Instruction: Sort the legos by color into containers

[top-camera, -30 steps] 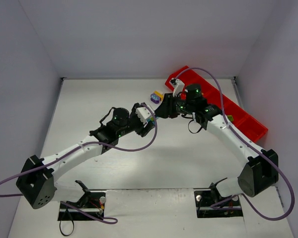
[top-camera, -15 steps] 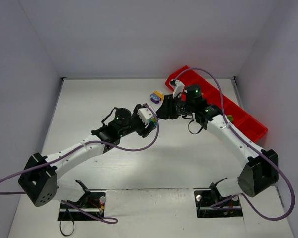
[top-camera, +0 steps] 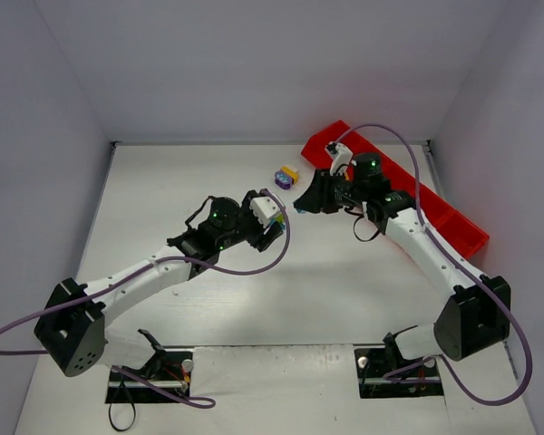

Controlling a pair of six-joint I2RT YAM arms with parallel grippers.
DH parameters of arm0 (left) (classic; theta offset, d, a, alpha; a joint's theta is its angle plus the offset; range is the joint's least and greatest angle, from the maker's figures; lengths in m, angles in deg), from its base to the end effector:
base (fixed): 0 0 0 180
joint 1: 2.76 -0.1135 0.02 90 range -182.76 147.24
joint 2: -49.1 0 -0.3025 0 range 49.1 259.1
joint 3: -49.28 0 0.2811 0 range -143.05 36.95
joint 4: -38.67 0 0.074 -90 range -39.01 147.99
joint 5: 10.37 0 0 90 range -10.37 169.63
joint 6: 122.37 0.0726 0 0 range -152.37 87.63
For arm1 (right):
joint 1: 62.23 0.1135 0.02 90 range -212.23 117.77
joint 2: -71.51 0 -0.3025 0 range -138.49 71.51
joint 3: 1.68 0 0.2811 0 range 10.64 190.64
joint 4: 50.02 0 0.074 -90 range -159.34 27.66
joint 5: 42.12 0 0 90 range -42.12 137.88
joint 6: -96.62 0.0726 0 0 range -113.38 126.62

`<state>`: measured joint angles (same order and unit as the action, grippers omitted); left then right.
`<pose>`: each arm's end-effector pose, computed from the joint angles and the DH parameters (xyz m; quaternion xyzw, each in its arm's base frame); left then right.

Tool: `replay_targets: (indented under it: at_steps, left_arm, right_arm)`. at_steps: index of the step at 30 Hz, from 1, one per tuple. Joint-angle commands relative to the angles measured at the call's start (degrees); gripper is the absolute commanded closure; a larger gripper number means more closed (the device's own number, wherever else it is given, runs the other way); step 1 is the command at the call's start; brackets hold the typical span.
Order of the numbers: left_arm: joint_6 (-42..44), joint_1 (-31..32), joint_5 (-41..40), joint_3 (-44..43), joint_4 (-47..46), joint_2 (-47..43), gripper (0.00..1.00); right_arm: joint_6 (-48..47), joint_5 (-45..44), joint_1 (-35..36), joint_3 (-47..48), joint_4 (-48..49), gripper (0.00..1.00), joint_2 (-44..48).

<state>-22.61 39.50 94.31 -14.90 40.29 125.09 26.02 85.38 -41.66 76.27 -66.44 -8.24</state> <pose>0.2557 -0.2572 0.3160 0.4125 0.6649 -0.2682 0.5619 0.3329 0.1721 0.3612 -0.1963 0.7652 0.4345 0.4327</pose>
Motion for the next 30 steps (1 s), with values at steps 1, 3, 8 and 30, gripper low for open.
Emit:
replay_targets:
  at_steps: [1,3,8,30]
  left_arm:
    - [-0.6,-0.2,-0.6,-2.0,-3.3,-0.8,0.8]
    - [-1.0,-0.2,-1.2,-2.2,-2.5,-0.9,0.8]
    - [-3.0,-0.4,-2.1,-2.3,-1.2,-1.5,0.8]
    - [-2.8,-0.5,1.7,0.6,-0.8,-4.6,0.8]
  right_arm:
    - [-0.1,-7.0,-3.1,-1.0,0.3,1.0,4.1]
    - [0.3,-16.5,-7.0,-2.2,-2.8,1.0,5.1]
    - [1.7,-36.3,-16.3,-6.4,-8.5,1.0,7.7]
    - [4.2,-58.4,-43.0,-3.4,-11.6,0.92,-4.3]
